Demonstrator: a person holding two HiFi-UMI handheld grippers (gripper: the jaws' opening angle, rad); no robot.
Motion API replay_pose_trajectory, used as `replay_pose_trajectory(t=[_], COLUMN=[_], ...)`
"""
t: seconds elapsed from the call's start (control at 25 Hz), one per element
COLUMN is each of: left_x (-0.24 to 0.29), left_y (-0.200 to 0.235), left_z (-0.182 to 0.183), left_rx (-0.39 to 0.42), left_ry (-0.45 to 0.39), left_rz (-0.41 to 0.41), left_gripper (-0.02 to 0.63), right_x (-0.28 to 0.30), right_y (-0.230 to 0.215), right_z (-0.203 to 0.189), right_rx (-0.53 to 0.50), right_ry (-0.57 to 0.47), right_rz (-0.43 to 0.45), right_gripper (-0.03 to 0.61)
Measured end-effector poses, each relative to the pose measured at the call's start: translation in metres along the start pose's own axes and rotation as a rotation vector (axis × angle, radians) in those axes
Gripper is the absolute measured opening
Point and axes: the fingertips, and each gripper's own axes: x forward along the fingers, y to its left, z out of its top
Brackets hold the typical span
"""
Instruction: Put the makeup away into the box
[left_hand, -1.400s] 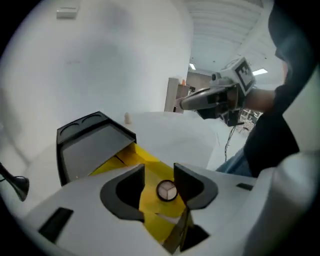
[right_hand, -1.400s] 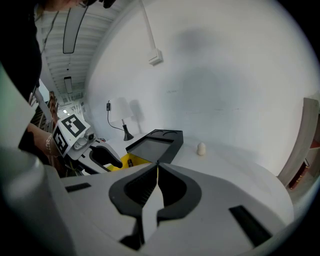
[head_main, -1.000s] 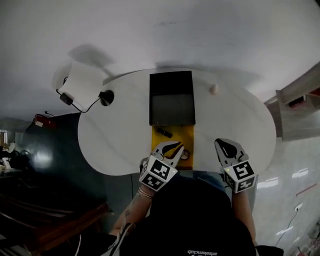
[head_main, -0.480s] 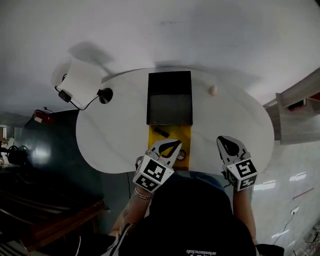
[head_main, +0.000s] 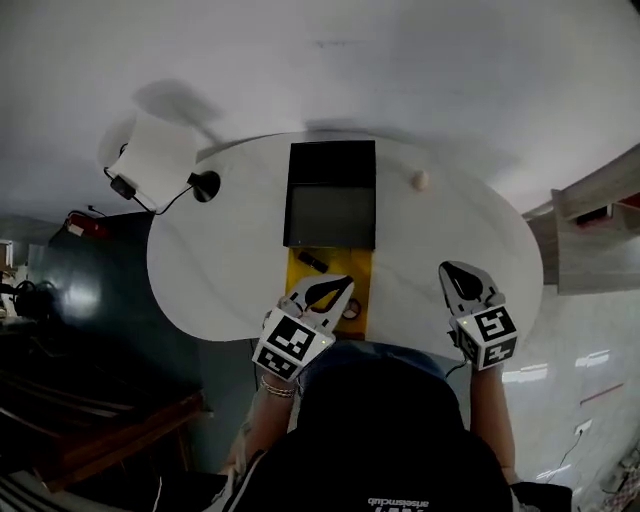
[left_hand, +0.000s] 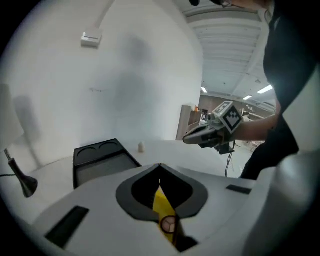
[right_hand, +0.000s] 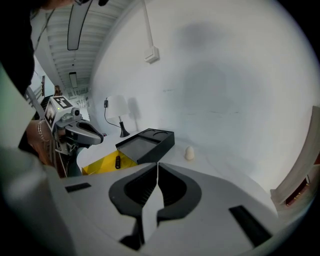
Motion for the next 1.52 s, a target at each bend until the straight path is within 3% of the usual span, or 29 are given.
replay_pose_trajectory(t=[0.44, 0.88, 1.52], left_x=[0.01, 0.031, 0.029], left_y=[-0.005, -0.01, 0.022], left_z=[0.002, 0.01, -0.001], left_rx=[-0.095, -0.126, -0.233], left_ry=[-0.034, -0.038, -0.018], left_rz=[0.046, 0.096, 0.219], left_gripper=[0.017, 0.017, 0.017], right_x=[0.01, 0.034, 0.098], right_y=[-0.037, -0.081, -0.114], right_z=[0.013, 0.027, 0.033], right_rx=[-0.03, -0.019, 0.045], right_ry=[-0.038, -0.067, -0.052], right_rz=[0.026, 0.013, 0.039], right_gripper=[0.023, 0.025, 0.025])
